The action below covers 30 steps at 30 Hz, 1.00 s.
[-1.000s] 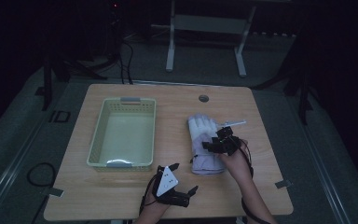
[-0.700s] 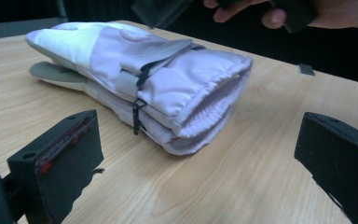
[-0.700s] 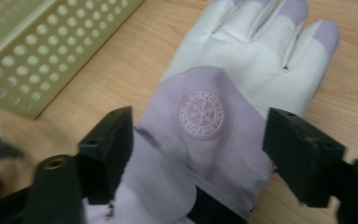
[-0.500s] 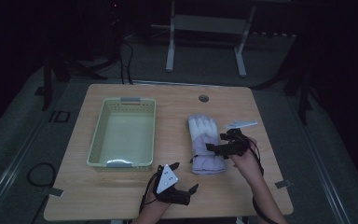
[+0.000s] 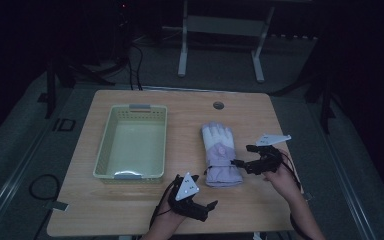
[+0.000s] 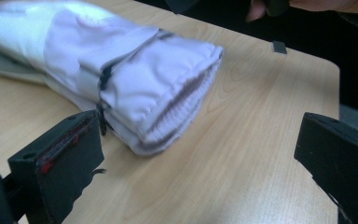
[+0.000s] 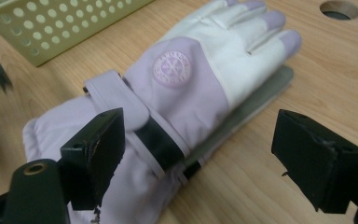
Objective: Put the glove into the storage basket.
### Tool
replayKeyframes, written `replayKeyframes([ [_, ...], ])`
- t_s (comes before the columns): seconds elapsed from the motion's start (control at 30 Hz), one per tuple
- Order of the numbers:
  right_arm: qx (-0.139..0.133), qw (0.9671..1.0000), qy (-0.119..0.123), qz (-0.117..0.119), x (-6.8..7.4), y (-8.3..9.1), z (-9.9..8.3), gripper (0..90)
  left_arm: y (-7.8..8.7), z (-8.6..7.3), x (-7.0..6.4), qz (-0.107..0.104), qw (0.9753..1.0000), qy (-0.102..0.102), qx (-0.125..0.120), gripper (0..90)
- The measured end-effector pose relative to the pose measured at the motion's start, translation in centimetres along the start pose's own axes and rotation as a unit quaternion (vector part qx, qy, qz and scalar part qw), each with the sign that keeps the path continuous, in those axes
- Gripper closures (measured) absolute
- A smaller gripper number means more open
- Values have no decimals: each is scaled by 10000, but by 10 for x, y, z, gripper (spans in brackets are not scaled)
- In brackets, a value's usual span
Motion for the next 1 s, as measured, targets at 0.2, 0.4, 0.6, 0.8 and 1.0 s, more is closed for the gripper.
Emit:
replayKeyframes([
  [0.2, -135, 9994, -316, -2, -5, 14, -1, 107, 4, 37, 11, -230, 9982, 552, 33, 11],
  [0.4, -310, 9994, 21, -179, -3, 20, 7, 236, -8, 75, 33, -157, 9977, 592, -273, 11],
  [0.6, -327, 9993, 75, -161, -6, 15, 16, 561, -39, 91, 54, 326, 9979, 550, -36, 17],
  [0.8, -324, 9994, 118, -83, -7, -3, 19, 620, -70, 79, 66, 542, 9951, 691, 447, 159],
  [1.0, -68, 9996, 117, -266, -5, -26, 5, 638, -89, 55, 74, 689, 9881, 857, 1077, 249],
])
Point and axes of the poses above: each handheld gripper's, and its own axes: y roughly backward along the jaws, z roughly out of its top, x roughly to its left, the point moved 2 cm from there along -y, roughly forward along the jaws, and after that the axes turned 5 degrees about z, right-handed, at the moved point
